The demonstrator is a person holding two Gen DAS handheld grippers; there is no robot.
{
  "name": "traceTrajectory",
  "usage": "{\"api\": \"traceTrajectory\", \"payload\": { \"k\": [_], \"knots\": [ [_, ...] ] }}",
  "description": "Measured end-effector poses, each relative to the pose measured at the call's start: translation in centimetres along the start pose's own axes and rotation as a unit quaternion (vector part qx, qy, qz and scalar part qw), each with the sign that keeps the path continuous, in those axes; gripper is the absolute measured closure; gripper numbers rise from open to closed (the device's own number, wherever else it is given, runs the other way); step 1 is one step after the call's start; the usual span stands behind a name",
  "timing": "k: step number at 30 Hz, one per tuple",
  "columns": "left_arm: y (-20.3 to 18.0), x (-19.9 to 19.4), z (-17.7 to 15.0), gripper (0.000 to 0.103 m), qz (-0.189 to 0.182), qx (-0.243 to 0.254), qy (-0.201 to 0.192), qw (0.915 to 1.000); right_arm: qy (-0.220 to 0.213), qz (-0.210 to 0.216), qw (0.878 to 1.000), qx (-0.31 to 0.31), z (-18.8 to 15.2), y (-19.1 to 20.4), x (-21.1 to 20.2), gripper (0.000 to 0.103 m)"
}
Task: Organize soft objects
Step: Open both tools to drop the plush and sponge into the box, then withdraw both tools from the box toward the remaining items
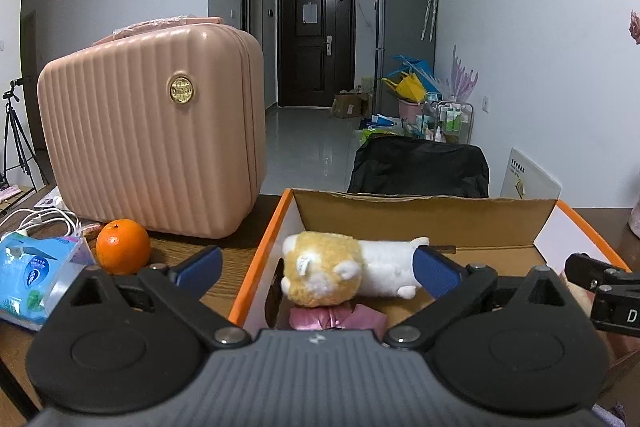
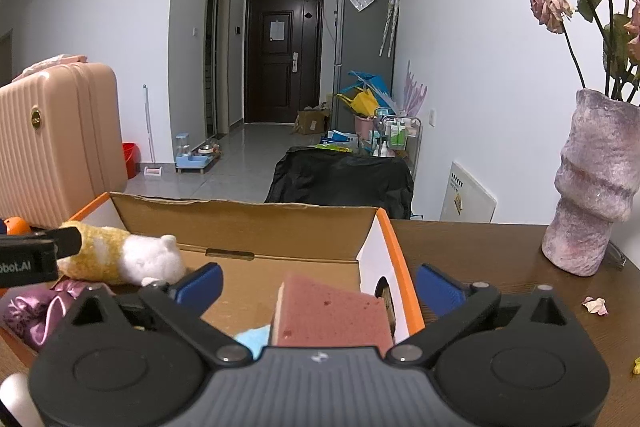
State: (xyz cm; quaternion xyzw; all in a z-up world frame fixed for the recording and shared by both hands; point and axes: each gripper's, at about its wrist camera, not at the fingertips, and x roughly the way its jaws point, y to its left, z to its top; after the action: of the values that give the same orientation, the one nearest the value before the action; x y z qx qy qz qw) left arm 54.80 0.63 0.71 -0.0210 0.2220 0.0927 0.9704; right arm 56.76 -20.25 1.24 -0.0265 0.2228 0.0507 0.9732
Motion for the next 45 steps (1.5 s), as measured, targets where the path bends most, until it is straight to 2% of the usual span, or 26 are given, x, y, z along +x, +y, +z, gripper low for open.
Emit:
{"api": "traceTrajectory", "payload": {
  "k": [11,20,26,45],
  "knots": [
    [0.1,-0.7,0.4,0.000,-0.007,-0.005,-0.003,1.0000,-0.011,-0.005,1.000,0.001,0.5,-0.1,-0.9,0.000],
    [0.9,-3.6,0.8,0.000,-0.026,-0.017,-0.018,0.9994,-0.037,-0.014,0.999,-0.004,0.2,-0.2,-3.7,0.000],
    [1.2,-5.8,0.3,0.000,-0.021,-0.006,-0.034,0.9992,-0.050,-0.017,0.999,-0.007,-0.3,-0.6,-6.0,0.000],
    [3.5,-11.5,-2.6,0.000,-0.006,0.009,-0.040,0.9991,-0.068,-0.019,0.997,-0.002,-4.1,-1.3,-12.6,0.000]
  ]
}}
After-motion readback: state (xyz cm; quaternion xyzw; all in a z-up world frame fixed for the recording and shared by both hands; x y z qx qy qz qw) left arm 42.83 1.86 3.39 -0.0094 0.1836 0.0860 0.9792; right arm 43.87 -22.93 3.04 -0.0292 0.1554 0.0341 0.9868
